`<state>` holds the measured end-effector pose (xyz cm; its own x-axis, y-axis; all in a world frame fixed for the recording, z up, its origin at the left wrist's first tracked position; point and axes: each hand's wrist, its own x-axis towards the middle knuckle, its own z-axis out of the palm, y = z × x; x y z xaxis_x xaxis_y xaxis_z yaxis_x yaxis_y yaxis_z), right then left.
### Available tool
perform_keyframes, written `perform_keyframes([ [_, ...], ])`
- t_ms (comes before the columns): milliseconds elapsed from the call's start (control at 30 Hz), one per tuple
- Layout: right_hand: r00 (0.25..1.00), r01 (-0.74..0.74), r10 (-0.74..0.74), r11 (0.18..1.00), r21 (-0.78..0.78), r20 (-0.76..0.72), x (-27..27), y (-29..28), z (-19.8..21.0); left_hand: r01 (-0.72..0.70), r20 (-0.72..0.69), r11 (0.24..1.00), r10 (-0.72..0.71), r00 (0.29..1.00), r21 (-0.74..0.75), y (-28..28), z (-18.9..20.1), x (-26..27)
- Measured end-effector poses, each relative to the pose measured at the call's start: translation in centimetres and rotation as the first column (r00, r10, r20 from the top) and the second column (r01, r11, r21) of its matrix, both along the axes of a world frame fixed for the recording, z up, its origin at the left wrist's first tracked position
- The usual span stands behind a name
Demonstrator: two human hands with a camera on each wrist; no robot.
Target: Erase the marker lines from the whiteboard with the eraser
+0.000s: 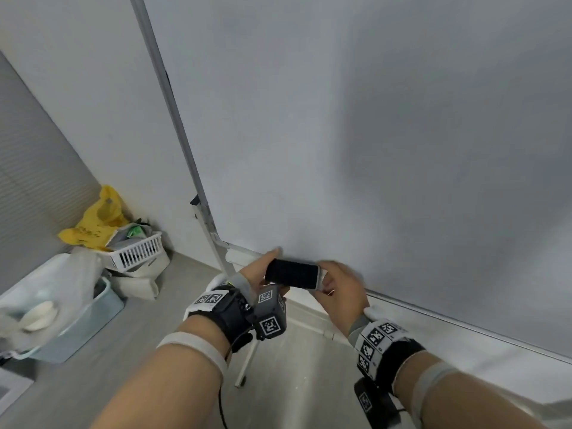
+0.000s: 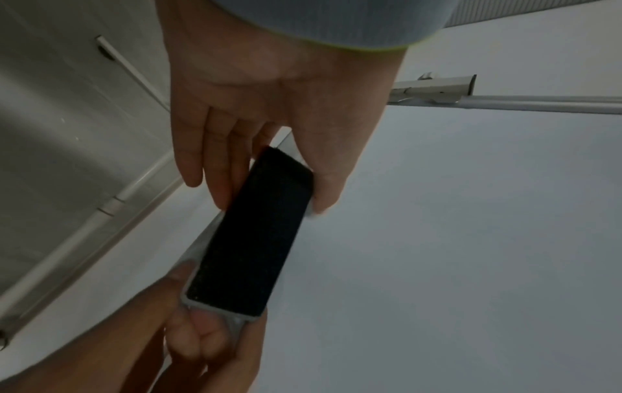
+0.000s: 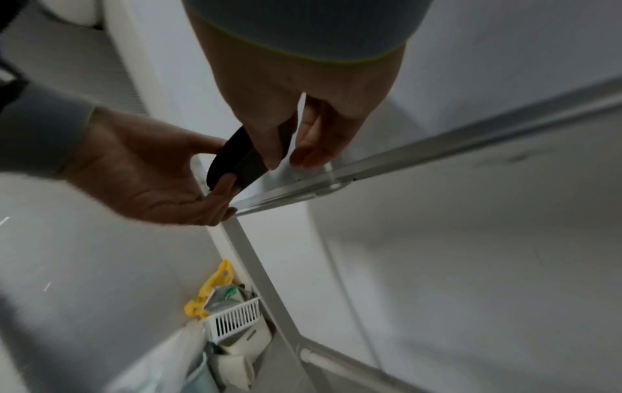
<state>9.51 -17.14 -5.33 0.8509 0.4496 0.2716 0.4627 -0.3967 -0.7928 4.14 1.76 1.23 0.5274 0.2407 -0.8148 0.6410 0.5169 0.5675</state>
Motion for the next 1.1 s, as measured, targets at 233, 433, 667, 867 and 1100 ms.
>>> perform_keyframes([
  [233, 0.950, 0.148, -0.182, 0.978, -0.150, -0.252, -0.6, 2.3, -1.9, -0.230, -0.006, 0.973, 0.230, 0.973, -0.030, 2.8, -4.0, -0.7],
  [433, 0.917, 0.245, -0.309, 0.936, -0.253, -0.254, -1.0, 3.2, -2.1, -0.224, 0.176, 0.954, 0.260, 0.950, -0.198, 1.2, -4.8, -1.3],
  [667, 0.917, 0.271, -0.332, 0.926, -0.264, -0.222, -1.6, 2.3, -1.8, -0.261, 0.229, 0.928, 0.325, 0.918, -0.267, -0.8, -4.9, -0.8],
  [867, 0.943, 0.149, -0.207, 0.963, -0.226, -0.260, -2.3, -1.1, -1.8, -0.249, 0.169, 0.954, 0.277, 0.946, -0.168, -2.8, -4.5, -1.2],
  [1100, 0.948, -0.070, 0.053, 0.997, -0.042, -0.314, -1.0, -7.3, 2.2, -0.379, 0.187, 0.916, 0.399, 0.898, -0.133, -8.4, -1.9, -2.8],
])
